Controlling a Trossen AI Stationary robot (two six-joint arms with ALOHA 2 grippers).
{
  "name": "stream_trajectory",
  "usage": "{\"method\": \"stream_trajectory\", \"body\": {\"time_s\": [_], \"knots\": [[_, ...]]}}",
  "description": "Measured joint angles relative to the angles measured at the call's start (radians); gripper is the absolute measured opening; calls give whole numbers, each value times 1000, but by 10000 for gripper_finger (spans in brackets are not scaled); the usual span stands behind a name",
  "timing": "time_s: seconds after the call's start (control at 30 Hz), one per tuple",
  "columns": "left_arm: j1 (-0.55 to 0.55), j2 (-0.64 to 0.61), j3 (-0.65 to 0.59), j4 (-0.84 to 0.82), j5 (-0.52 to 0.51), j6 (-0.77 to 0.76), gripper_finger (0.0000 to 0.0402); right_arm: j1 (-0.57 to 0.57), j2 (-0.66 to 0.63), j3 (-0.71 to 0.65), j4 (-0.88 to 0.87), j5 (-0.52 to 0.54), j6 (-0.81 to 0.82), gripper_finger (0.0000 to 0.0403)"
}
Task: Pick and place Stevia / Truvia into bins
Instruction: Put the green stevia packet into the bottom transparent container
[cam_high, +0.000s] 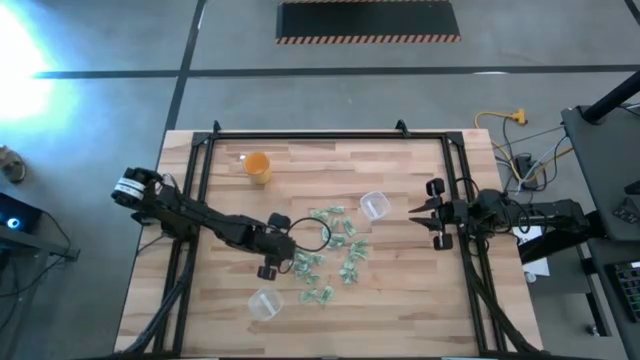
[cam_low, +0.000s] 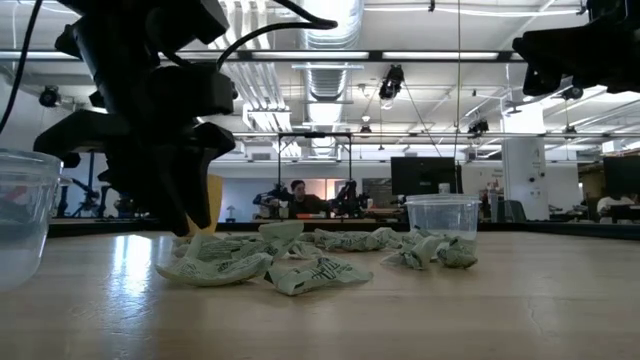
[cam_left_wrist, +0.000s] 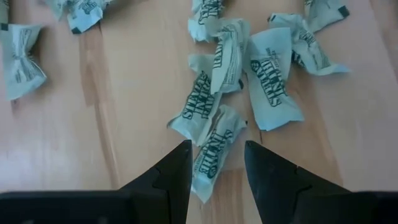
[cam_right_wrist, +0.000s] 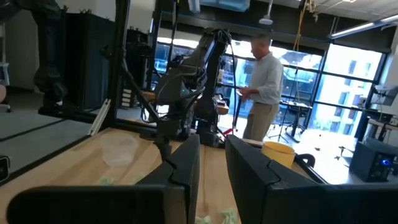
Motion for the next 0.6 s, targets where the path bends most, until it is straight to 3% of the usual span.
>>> {"method": "stream_trajectory", "body": {"time_s": [0.6], "knots": [[25,52,-15,29,-9,0,127,0,0,0,0,1,0,68]]}}
